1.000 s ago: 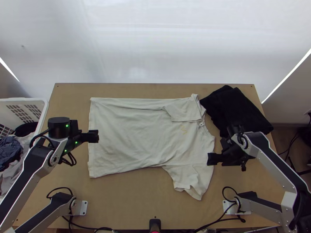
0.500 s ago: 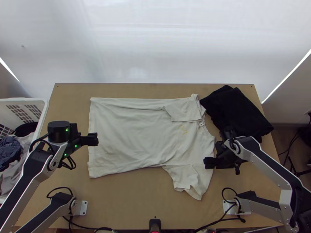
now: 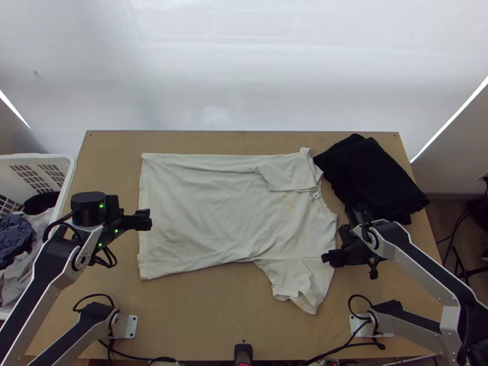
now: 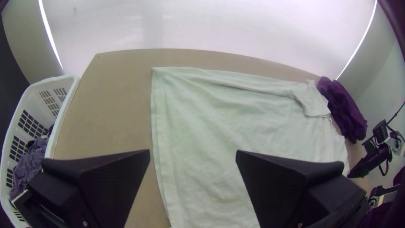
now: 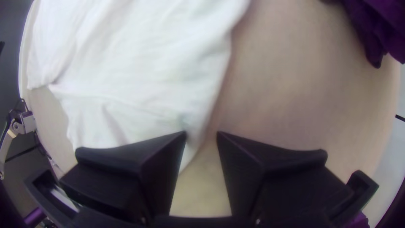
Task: Fold the t-shirt
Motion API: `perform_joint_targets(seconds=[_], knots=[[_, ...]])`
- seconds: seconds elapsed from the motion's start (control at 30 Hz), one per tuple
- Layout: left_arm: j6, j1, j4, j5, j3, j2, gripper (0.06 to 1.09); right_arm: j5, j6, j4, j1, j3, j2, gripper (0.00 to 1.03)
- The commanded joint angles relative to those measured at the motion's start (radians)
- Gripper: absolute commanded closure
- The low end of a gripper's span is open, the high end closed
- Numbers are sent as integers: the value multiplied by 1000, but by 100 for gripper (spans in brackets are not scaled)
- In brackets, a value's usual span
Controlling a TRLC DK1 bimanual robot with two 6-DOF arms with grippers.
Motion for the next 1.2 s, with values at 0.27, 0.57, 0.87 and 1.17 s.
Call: perform_joint_targets(seconds=[0.27,0.57,0.87,1.17], knots=[[4,2,-10,0,2,-15,10,4,2,35,61,-8,-24,73],[5,13,-27,0,-1,-38,10,4,2,32,76,-5,-58,100],[186,-10,-285,0,-126,26,10,9,-1,14,59,24,-122,100],[383,-134,-298,-7,-152,129,11,9,-2,8,54,36,-135,100]])
